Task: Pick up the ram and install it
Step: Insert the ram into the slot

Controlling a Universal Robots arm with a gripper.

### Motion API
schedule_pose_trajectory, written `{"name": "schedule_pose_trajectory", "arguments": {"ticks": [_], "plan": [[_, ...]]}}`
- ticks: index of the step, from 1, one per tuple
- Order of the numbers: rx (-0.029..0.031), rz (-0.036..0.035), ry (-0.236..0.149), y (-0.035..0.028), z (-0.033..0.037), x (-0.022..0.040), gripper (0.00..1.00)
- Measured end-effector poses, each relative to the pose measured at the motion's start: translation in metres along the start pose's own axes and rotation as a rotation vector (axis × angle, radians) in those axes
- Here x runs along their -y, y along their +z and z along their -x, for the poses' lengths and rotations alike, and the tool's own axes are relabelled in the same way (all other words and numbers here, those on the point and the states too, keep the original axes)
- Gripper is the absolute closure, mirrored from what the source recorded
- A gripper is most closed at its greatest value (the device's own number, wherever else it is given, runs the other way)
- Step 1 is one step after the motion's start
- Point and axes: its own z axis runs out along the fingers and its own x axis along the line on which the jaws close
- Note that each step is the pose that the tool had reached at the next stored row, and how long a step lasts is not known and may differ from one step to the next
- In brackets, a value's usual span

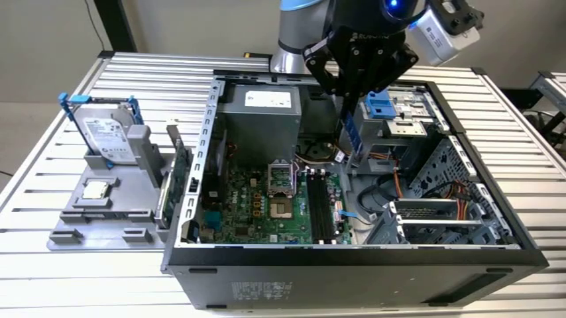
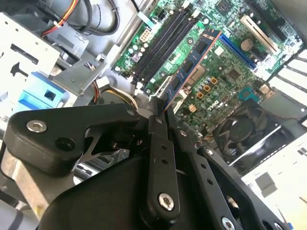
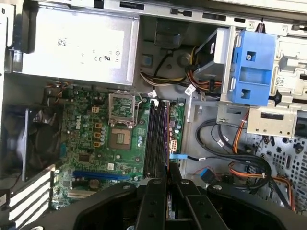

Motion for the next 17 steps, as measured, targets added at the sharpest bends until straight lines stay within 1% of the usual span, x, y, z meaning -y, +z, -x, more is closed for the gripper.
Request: {"name": "schedule_pose_trajectory", "arguments": {"ticks": [6, 14, 15, 17], "plan": [[0.0006, -0.003, 0.074, 0.0, 0.0, 0.0, 1.0], [0.0015, -0.0079, 0.191, -0.0001, 0.0, 0.0, 1.0], [0.0017, -0.0079, 0.2, 0.0001, 0.0, 0.0, 1.0], [0.0016, -0.0081, 0.2, 0.0001, 0.0003, 0.0, 1.0]]}}
